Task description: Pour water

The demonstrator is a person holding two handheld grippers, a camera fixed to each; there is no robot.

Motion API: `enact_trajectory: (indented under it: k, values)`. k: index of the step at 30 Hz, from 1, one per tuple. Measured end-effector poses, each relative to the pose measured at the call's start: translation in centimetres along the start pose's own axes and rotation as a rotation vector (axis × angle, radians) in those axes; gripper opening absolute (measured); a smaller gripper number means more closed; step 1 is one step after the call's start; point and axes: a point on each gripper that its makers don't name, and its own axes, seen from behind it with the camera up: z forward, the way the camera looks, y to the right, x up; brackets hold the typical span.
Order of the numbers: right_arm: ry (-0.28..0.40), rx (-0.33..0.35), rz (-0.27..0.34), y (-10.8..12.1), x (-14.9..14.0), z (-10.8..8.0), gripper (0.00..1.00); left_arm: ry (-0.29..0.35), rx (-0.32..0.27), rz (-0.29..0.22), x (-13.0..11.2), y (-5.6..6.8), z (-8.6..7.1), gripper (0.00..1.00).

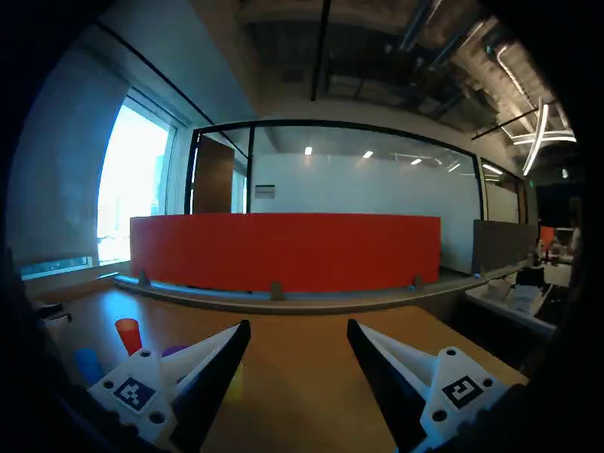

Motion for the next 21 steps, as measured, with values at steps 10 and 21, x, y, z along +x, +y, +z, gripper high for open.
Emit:
enact_trajectory:
  k: [10,21]
  values:
    - [0.007,-0.004,0.002,0.5,0.3,-0.2,0.99,0.0,0.0,0.003,-0.1,0.0,-0.1,0.89]
    - [0.022,-0.015,-0.01,1.3,0.5,-0.4,0.99,-0.001,-0.002,0.004,0.0,0.1,-0.1,0.9]
